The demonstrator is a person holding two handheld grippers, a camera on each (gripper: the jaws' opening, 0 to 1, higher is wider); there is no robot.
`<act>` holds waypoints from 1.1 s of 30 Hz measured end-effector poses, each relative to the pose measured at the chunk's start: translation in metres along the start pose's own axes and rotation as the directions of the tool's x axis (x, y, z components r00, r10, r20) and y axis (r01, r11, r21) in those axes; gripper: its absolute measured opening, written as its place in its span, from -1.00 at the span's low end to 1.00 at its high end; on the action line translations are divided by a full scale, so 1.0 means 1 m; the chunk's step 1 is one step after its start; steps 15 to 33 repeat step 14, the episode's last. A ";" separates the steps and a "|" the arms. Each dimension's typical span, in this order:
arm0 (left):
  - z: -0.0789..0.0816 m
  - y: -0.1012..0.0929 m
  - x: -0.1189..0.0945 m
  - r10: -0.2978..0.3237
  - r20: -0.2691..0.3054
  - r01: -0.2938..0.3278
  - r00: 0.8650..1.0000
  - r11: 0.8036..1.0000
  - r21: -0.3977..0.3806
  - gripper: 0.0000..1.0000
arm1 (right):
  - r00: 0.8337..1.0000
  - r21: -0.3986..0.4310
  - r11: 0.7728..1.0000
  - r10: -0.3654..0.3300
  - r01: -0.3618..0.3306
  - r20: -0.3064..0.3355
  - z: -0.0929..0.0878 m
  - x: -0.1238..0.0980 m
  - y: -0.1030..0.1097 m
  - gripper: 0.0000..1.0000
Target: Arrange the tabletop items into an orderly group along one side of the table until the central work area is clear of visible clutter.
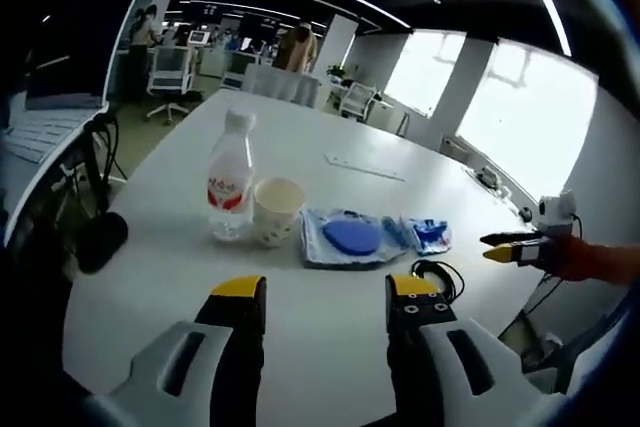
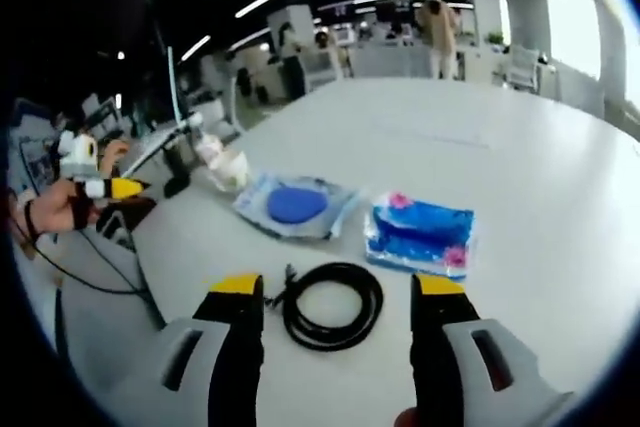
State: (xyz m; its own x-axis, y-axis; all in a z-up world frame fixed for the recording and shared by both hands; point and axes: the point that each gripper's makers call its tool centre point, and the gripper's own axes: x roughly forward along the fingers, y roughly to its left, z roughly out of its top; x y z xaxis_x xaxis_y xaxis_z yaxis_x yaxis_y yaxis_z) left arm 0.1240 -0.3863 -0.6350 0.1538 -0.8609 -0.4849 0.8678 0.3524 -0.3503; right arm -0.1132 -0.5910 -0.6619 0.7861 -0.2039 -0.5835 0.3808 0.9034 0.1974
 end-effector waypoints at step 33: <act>-0.008 0.003 -0.004 -0.002 -0.004 0.002 1.000 1.000 -0.003 -0.04 | 1.000 0.013 1.000 0.012 -0.012 0.016 -0.012 -0.008 0.014 0.28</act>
